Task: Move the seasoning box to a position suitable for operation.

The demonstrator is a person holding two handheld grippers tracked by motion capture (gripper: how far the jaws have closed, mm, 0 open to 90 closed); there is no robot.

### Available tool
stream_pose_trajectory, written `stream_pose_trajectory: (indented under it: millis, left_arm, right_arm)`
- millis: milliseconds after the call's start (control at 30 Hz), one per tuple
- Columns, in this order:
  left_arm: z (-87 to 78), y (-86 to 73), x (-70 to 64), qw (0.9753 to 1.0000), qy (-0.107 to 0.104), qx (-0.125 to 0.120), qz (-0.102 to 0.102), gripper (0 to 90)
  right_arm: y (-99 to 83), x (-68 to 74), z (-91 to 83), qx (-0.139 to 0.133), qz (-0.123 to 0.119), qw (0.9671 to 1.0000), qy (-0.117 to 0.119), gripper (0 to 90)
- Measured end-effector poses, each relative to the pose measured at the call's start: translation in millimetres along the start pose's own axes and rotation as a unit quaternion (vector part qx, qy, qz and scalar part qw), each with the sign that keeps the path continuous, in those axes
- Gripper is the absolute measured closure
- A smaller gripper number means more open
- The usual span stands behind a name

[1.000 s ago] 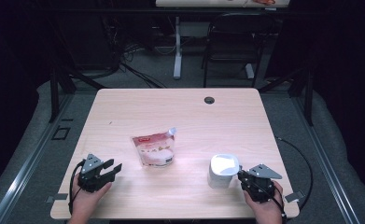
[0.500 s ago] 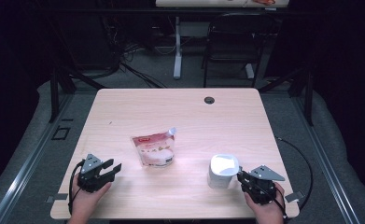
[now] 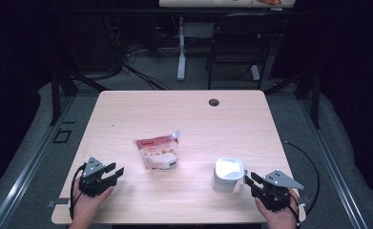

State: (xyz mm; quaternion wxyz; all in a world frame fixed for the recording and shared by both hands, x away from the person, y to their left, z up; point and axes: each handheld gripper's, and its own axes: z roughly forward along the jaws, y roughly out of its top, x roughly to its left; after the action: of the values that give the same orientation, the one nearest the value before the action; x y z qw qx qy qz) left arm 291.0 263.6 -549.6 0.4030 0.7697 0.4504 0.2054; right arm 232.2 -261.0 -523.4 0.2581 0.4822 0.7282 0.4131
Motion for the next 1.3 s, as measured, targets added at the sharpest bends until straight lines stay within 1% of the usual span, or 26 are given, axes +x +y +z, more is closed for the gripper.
stream_pose_trajectory:
  millis: [33, 133, 167, 233, 267, 333, 367, 400, 467, 533, 567, 600, 633, 733, 800, 833, 900, 967, 1100, 1300]
  left_arm:
    - [0.3, 0.1, 0.1, 1.0, -0.001, 0.001, 0.001, 58.2]
    - [1.3, -0.1, -0.6, 1.0, 0.0, 0.002, -0.001, 58.2]
    - [1.5, -0.2, -0.7, 1.0, 0.0, 0.003, -0.001, 58.3]
    - [1.7, -0.3, -1.4, 1.0, -0.001, 0.004, -0.001, 58.4]
    - [1.7, -0.2, -1.6, 1.0, -0.001, 0.004, 0.0, 58.5]
    - [1.6, -0.3, -1.8, 1.0, -0.001, 0.004, 0.0, 58.4]
    - [1.8, -0.5, -1.6, 1.0, 0.0, 0.005, 0.0, 58.5]
    - [1.8, -0.7, -1.5, 1.0, 0.0, 0.006, 0.0, 58.4]
    - [2.0, -1.0, -1.4, 1.0, 0.0, 0.006, -0.001, 58.4]
    - [1.9, -1.1, -1.4, 1.0, 0.001, 0.007, -0.002, 58.5]
    - [1.9, -1.3, -1.6, 1.0, 0.001, 0.006, -0.005, 58.4]
    - [1.9, -1.3, -1.5, 1.0, 0.001, 0.006, -0.005, 58.4]
    - [1.9, -1.3, -1.5, 1.0, 0.001, 0.006, -0.005, 58.4]
    - [2.3, -1.3, -1.5, 1.0, 0.001, 0.007, -0.001, 58.4]
    - [2.4, -1.2, -2.0, 1.0, 0.0, 0.007, -0.001, 58.4]
    - [2.4, -1.1, -2.0, 1.0, 0.0, 0.007, 0.001, 58.4]
    - [2.3, -1.2, -2.3, 1.0, 0.0, 0.007, 0.001, 58.4]
    - [2.4, -1.3, -2.4, 1.0, -0.001, 0.007, 0.001, 58.4]
    - [2.6, -1.5, -2.7, 1.0, -0.001, 0.007, -0.001, 58.4]
    - [2.4, -1.5, -2.7, 1.0, -0.001, 0.006, 0.0, 58.4]
  right_arm:
    - [3.4, -3.4, -2.9, -0.006, 0.005, 1.0, 0.005, 69.7]
    - [5.1, -6.5, -3.0, 0.0, 0.009, 0.9999, 0.008, 69.7]
    - [6.1, -8.2, -2.6, 0.001, 0.016, 0.9998, 0.014, 69.4]
    - [8.9, -10.8, -2.2, 0.008, 0.016, 0.9996, 0.019, 69.8]
    - [13.1, -12.5, -3.5, 0.01, 0.015, 0.9997, 0.019, 70.2]
    - [15.7, -13.3, -4.6, 0.009, 0.014, 0.9997, 0.016, 70.5]
    - [18.3, -14.4, -5.2, 0.007, 0.015, 0.9997, 0.019, 71.0]
    - [22.1, -15.7, -6.3, 0.013, 0.017, 0.9995, 0.024, 71.5]
    - [25.7, -16.8, -6.1, 0.016, 0.015, 0.9994, 0.025, 72.2]
    - [29.8, -18.1, -5.8, 0.031, 0.015, 0.9988, 0.036, 73.3]
    - [31.2, -18.5, -5.4, 0.034, 0.014, 0.9986, 0.039, 73.5]
    - [33.5, -19.0, -4.7, 0.042, 0.013, 0.9979, 0.048, 74.6]
    - [36.8, -18.9, -4.5, 0.048, 0.006, 0.9976, 0.05, 75.6]
    - [41.0, -18.9, -4.8, 0.056, -0.001, 0.9971, 0.051, 77.8]
    - [46.0, -19.9, -4.7, 0.062, -0.004, 0.9962, 0.061, 81.2]
    - [47.9, -20.0, -4.6, 0.064, -0.001, 0.9959, 0.064, 83.0]
    - [51.2, -20.1, -4.1, 0.073, -0.001, 0.9951, 0.067, 86.1]
    - [56.1, -19.1, -2.9, 0.084, -0.01, 0.9939, 0.071, 90.0]
    - [60.7, -16.4, -1.6, 0.088, -0.018, 0.993, 0.077, 90.0]
    - [66.8, -12.3, 0.9, 0.089, -0.02, 0.9924, 0.083, 90.0]
